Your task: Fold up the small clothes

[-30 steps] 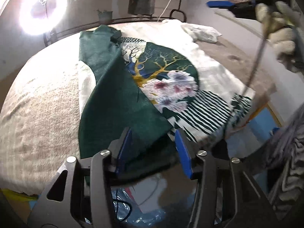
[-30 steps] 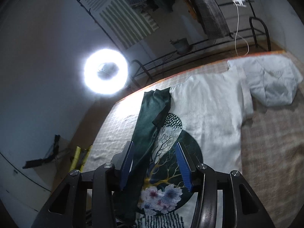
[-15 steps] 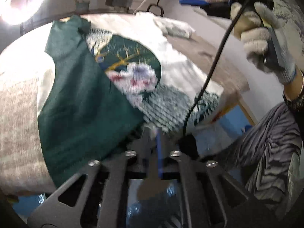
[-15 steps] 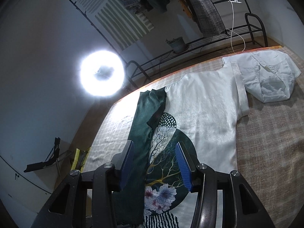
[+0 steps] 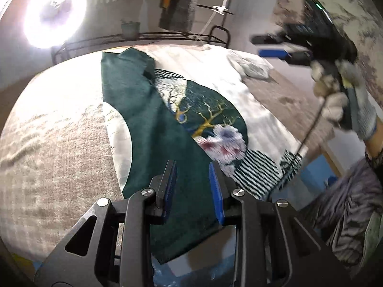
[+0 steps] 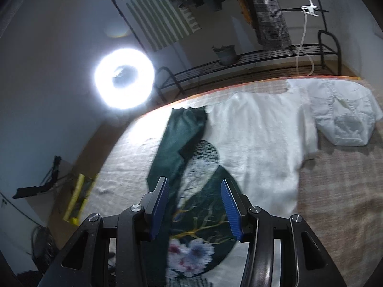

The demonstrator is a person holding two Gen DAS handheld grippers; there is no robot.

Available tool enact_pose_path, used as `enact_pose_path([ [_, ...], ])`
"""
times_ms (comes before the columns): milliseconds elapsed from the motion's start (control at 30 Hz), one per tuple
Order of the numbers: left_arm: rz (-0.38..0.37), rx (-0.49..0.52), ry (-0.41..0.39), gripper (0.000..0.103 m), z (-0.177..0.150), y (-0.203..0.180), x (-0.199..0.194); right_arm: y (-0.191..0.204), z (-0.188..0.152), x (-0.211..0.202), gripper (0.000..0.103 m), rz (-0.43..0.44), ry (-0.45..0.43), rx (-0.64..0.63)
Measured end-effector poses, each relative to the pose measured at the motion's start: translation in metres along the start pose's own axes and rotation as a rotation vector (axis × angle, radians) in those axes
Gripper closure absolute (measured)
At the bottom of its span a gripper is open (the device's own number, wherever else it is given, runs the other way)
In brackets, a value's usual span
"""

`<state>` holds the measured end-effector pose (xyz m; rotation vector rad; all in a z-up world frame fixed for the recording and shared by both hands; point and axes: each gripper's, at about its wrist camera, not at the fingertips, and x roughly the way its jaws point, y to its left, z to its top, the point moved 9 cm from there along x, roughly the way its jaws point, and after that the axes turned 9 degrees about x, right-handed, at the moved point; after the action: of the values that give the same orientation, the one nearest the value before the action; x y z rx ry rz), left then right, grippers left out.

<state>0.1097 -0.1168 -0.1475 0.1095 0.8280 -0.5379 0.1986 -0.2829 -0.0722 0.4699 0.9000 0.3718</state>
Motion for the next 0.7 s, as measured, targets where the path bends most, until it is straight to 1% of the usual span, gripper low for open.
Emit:
enact_pose_path([
  [67,-0.013,-0.015,0.003,0.076,0.001,-0.003,0.007,-0.015,-0.001,-0.004,0.054,-0.013,-0.002,0.022],
  [133,-0.018,-0.007,0.003,0.076,0.004,-0.013,0.014,-0.028,-0.001,-0.010,0.054,-0.022,-0.008,0.035],
  [200,-0.023,0.013,-0.006,0.076,0.010,-0.026,0.022,-0.042,-0.001,-0.019,0.053,-0.040,-0.021,0.040],
  [233,-0.028,0.021,-0.012,0.076,0.014,-0.033,0.026,-0.048,0.000,-0.024,0.051,-0.050,-0.029,0.039],
  [300,-0.041,0.030,-0.021,0.076,0.022,-0.049,0.036,-0.061,0.001,-0.034,0.049,-0.074,-0.047,0.035],
  [400,-0.065,0.037,-0.025,0.076,0.031,-0.074,0.055,-0.075,0.003,-0.049,0.048,-0.087,-0.065,0.031],
  [467,-0.087,0.042,-0.017,0.076,0.034,-0.091,0.069,-0.084,0.003,-0.060,0.046,-0.096,-0.079,0.022],
  [567,-0.132,0.050,0.003,0.076,0.035,-0.119,0.089,-0.098,0.004,-0.072,0.046,-0.109,-0.095,0.029],
  [700,-0.178,0.078,0.032,0.076,0.034,-0.155,0.113,-0.127,0.005,-0.090,0.046,-0.127,-0.116,0.070],
])
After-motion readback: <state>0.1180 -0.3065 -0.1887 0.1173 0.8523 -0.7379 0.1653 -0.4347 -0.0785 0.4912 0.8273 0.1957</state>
